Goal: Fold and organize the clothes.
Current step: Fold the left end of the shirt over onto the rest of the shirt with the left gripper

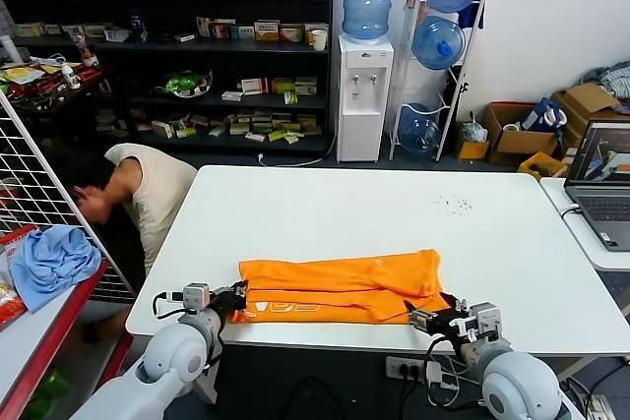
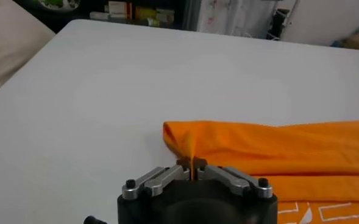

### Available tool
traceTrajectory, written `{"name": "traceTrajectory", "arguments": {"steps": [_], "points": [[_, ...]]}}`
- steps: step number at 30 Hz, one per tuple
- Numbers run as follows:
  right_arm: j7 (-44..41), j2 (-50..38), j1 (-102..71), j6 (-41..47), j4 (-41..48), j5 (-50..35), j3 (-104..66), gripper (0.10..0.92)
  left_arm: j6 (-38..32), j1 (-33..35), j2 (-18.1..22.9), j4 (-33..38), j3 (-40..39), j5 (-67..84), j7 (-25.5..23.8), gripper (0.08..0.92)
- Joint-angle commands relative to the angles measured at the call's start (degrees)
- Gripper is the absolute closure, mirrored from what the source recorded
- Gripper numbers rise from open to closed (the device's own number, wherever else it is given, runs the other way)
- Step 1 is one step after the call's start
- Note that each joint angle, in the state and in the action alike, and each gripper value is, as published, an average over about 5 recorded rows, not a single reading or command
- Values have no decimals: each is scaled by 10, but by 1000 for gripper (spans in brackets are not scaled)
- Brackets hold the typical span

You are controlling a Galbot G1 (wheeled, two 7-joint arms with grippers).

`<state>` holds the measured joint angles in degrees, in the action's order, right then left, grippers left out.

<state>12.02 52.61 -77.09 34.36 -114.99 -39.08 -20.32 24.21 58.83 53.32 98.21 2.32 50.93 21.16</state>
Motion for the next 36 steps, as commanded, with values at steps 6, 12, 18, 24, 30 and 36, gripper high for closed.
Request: {"name": "traceTrajectory", "arguments": {"steps": [6,12,18,24,30,36], "points": [[2,2,-2,-6,-12,-2,-5,203,-14,-29,-132,-69,54,-6,5,886],[3,11,2,-21,-4,13,0,203,-27,-19,-151,-42,79,0,12,886],[4,22,10,-49,10,37,6,203,-13,-10,-106,102,47,45,52,886],[8,21,18,-84,25,52,-7,203,-13,-3,-31,149,-4,92,92,886],[11,33,33,-133,53,91,-28,203,-17,-24,41,131,-58,96,116,886],[11,55,42,-175,88,132,-41,203,-28,-69,124,58,-75,69,121,886]]}}
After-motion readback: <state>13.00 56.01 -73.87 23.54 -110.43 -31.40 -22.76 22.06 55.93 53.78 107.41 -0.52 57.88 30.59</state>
